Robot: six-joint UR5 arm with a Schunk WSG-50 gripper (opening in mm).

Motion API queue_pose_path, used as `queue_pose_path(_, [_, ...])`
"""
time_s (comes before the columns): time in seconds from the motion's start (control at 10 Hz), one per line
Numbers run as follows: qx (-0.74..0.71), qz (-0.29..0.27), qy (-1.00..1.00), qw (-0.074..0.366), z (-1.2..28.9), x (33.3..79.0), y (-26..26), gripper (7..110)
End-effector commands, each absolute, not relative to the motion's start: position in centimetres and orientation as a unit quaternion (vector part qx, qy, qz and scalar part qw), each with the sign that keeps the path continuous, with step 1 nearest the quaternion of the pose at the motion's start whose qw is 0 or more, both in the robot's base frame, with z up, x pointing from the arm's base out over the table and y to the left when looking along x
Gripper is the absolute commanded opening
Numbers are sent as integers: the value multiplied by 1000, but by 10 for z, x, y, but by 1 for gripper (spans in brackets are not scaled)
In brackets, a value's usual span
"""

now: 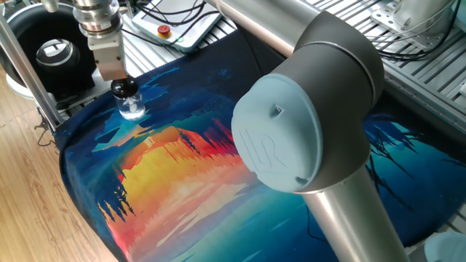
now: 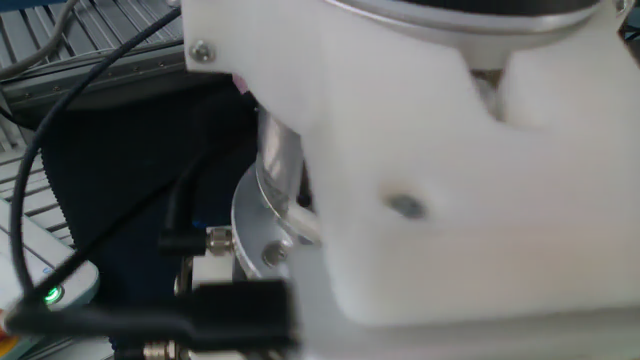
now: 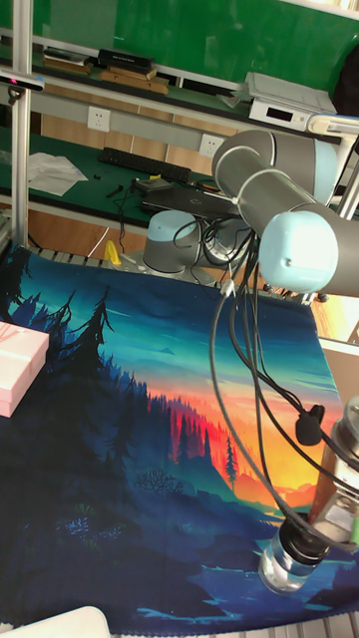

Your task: Unscrew the lid from the jar

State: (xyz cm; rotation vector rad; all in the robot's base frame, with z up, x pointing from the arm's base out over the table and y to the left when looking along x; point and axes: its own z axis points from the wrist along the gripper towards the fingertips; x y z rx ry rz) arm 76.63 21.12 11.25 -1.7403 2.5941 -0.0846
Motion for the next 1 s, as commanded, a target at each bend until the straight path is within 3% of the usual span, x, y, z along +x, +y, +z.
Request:
queue_pose_path(0.0, [-610,-7,792,24,110,769,222,22])
queue_pose_path(0.3, [-670,28,740,46,104,775,232,22])
queue_pose_path(0.9, [-766,26,641,31,101,771,228,22])
